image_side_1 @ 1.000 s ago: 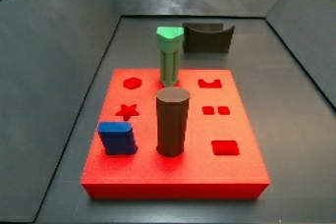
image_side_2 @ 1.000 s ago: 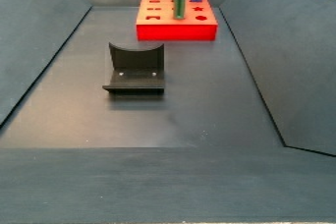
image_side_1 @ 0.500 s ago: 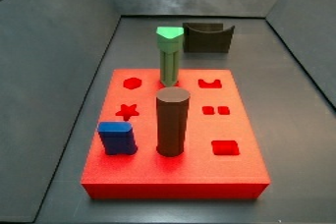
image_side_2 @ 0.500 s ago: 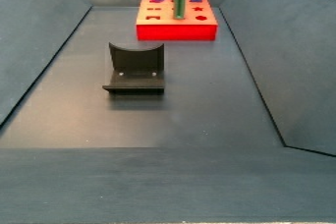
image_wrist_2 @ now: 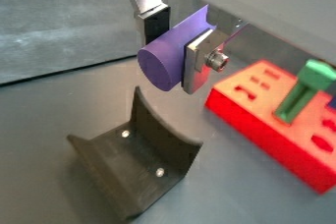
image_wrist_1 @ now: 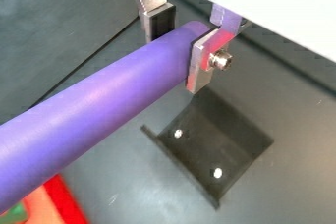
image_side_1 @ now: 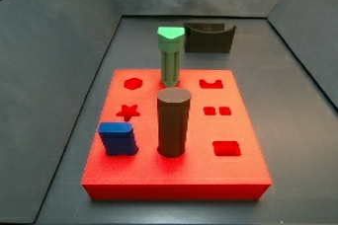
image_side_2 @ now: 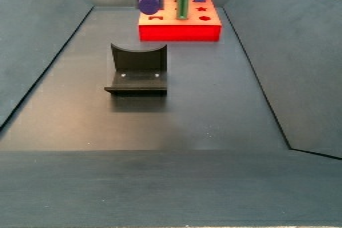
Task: Pick up the round object. Move up. Place the round object on the fixture. Regrasp the round object. Move to above the board. Insert the round object.
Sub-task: Place the round object on the fixture.
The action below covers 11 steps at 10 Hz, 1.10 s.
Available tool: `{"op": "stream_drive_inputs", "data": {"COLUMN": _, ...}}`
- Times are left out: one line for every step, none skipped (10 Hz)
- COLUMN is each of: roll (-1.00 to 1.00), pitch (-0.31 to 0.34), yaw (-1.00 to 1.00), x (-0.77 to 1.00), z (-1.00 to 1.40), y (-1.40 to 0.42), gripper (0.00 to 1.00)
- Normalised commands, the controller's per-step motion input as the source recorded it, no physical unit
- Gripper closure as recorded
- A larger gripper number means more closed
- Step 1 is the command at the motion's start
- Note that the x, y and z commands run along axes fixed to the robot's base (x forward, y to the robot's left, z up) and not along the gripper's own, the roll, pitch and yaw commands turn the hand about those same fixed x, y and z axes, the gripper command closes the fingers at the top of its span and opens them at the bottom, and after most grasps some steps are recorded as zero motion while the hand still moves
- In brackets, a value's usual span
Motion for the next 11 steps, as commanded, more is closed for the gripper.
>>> {"op": "stream_drive_inputs", "data": {"roll": -0.65, "pitch": 0.170, "yaw": -0.10, "x": 0.40, "z": -0.02, "y": 0.07, "gripper": 1.00}}
{"op": "stream_drive_inputs", "data": {"roll": -0.50, "pitch": 0.144, "yaw": -0.11, "x": 0.34, "z": -0.02, "y": 0.06, "gripper": 1.00}}
{"op": "stream_drive_inputs", "data": {"roll": -0.34, "pitch": 0.121, "yaw": -0.12, "x": 0.28, "z": -0.02, "y": 0.06, "gripper": 1.00}}
{"op": "stream_drive_inputs", "data": {"roll": -0.22, "pitch": 0.096, "yaw": -0.12, "x": 0.19, "z": -0.01, "y": 0.04, "gripper": 1.00}}
{"op": "stream_drive_inputs", "data": {"roll": -1.00, "pitch": 0.084, "yaw": -0.14, "x": 0.12, "z": -1.00, "y": 0.06, "gripper": 1.00}}
{"op": "stream_drive_inputs", "data": {"roll": -1.00, "pitch": 0.064, "yaw": -0.14, "x": 0.10, "z": -1.00, "y": 0.07, "gripper": 1.00}}
{"op": "stream_drive_inputs", "data": {"roll": -1.00, "pitch": 0.065, "yaw": -0.15, "x": 0.11, "z": -1.00, "y": 0.08, "gripper": 1.00}}
{"op": "stream_drive_inputs", "data": {"roll": -1.00, "pitch": 0.089, "yaw": -0.16, "x": 0.13, "z": -1.00, "y": 0.08, "gripper": 1.00}}
{"op": "stream_drive_inputs", "data": {"roll": -1.00, "pitch": 0.095, "yaw": -0.17, "x": 0.14, "z": -1.00, "y": 0.09, "gripper": 1.00}}
{"op": "stream_drive_inputs", "data": {"roll": -0.99, "pitch": 0.091, "yaw": -0.19, "x": 0.14, "z": -1.00, "y": 0.09, "gripper": 1.00}}
{"op": "stream_drive_inputs", "data": {"roll": -0.72, "pitch": 0.056, "yaw": -0.17, "x": 0.16, "z": -1.00, "y": 0.10, "gripper": 1.00}}
